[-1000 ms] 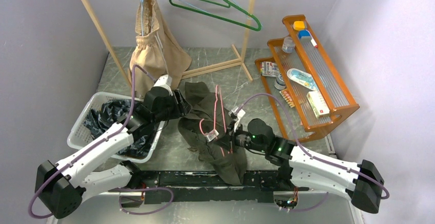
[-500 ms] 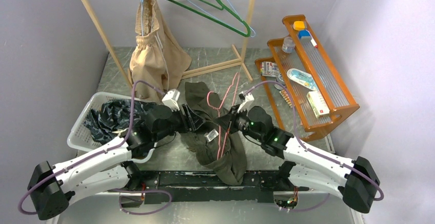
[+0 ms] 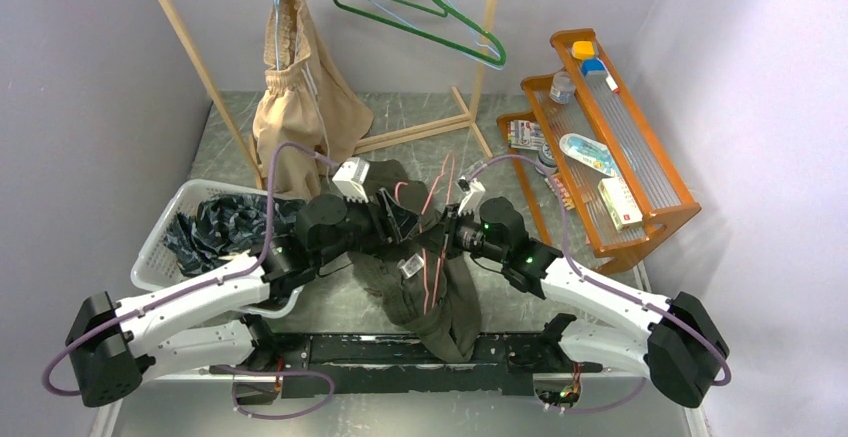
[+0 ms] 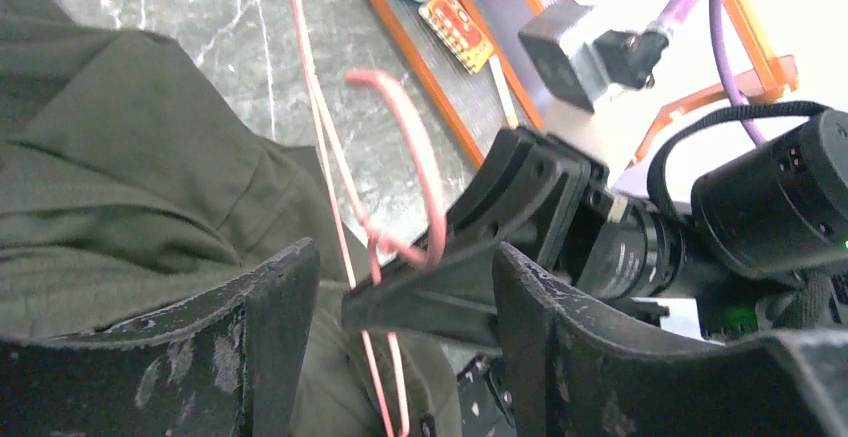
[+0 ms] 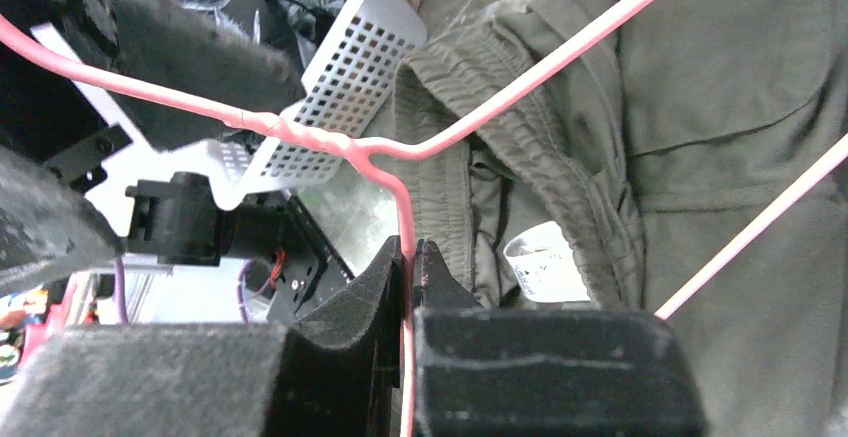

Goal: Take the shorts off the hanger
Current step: Remove the shorts from the hanger, then place the hanger on the clothes rod.

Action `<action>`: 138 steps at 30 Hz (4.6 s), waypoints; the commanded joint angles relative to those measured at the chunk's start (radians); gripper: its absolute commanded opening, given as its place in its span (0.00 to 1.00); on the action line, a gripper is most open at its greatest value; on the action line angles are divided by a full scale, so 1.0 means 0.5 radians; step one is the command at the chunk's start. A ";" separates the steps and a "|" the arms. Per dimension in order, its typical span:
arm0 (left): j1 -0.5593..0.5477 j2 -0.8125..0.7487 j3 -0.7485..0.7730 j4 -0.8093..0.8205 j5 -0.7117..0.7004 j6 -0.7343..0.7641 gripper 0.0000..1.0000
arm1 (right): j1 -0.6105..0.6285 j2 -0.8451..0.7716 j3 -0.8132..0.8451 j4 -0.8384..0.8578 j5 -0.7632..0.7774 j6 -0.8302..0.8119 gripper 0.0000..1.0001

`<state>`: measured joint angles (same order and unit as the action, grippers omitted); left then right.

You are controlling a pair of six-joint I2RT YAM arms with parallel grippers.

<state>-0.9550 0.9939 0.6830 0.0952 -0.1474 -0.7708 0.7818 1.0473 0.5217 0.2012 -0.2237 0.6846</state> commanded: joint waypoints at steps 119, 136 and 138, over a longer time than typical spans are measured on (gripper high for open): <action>0.274 1.152 1.747 -1.688 -0.800 -0.533 0.07 | 1.127 0.062 0.289 -0.612 1.939 -0.878 0.03; 0.281 0.590 0.994 -0.885 -0.352 -0.102 0.81 | 1.063 0.059 0.349 -0.809 2.070 -0.476 0.00; 0.280 0.473 0.867 -0.770 -0.311 -0.075 0.83 | 0.997 0.082 0.350 -0.799 2.015 -0.444 0.00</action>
<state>-0.8135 1.3220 1.2045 -0.4370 -0.3882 -0.8764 1.3235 1.0756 0.6605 -0.2043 0.7639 0.3920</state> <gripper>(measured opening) 0.810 0.030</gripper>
